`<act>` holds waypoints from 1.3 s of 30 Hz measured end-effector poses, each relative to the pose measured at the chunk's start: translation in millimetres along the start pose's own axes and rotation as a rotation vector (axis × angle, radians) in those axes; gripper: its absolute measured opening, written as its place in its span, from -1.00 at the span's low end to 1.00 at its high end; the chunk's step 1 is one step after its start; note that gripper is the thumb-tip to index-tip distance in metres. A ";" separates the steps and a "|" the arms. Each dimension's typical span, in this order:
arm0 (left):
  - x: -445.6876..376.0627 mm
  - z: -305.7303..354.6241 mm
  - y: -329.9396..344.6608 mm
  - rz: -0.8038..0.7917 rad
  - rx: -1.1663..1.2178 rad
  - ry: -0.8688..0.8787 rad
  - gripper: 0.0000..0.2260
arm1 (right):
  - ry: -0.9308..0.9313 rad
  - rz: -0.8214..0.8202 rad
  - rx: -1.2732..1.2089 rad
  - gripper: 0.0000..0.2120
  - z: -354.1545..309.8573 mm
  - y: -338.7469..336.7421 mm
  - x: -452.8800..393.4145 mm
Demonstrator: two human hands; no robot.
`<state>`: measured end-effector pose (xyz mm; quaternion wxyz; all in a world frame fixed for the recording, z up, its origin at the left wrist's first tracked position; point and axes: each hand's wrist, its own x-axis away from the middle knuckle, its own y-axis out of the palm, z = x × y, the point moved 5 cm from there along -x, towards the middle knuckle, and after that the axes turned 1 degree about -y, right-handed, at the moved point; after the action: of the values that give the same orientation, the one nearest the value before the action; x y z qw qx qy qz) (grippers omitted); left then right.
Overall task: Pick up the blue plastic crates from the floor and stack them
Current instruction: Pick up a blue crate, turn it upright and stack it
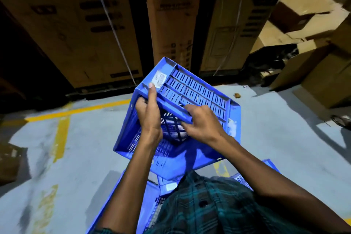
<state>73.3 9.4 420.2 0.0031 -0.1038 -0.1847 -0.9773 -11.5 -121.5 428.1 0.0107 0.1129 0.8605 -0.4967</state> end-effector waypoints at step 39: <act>-245.9 -245.5 27.1 0.765 -0.242 -0.400 -0.58 | -0.120 0.176 -0.369 -0.84 272.3 -157.3 -288.6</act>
<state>265.6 -112.7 156.4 0.3162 -0.3512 -0.0143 -0.8812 211.9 -483.6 462.1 0.1261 0.1540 0.9214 -0.3338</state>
